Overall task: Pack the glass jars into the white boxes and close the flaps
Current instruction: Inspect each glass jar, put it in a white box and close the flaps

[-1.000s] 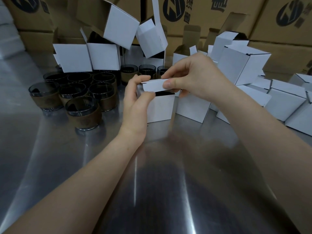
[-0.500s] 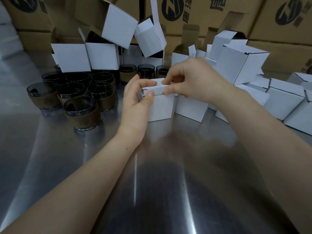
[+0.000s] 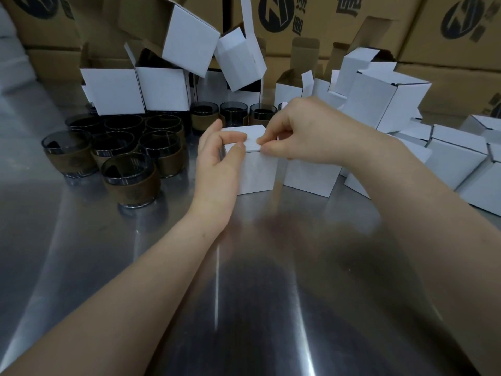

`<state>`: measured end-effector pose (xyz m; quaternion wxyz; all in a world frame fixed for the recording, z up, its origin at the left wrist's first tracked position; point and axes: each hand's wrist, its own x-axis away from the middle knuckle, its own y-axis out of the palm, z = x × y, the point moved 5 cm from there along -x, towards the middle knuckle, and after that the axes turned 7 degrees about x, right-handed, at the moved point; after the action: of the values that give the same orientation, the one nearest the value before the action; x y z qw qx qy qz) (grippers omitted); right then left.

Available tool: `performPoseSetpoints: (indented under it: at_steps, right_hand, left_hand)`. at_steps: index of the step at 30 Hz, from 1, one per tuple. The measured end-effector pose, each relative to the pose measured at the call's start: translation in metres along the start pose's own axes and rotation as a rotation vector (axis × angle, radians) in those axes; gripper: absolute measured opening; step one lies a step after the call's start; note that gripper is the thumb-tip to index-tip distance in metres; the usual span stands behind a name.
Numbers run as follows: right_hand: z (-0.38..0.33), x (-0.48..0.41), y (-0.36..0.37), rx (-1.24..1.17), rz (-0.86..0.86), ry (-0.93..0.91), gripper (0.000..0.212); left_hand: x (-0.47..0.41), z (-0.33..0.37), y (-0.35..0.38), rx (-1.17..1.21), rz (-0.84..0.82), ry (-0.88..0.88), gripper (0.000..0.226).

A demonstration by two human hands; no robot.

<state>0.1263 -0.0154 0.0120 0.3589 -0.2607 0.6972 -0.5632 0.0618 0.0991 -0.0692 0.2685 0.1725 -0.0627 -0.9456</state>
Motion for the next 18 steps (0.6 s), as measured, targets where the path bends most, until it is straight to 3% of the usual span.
performPoseSetpoints:
  at_steps: [8,12,18]
  right_hand:
    - [-0.018,0.004,0.005,0.314,-0.11,-0.06,0.029]
    - [-0.022,0.005,0.005,0.352,-0.11,-0.032,0.025]
    - [-0.02,-0.001,0.005,0.289,0.099,-0.042,0.014]
  left_hand:
    - [-0.002,-0.005,0.001,0.153,0.021,-0.135,0.032]
    - [-0.005,-0.006,0.0,0.183,0.039,-0.141,0.037]
    - [0.0,-0.007,0.0,0.231,0.07,-0.146,0.034]
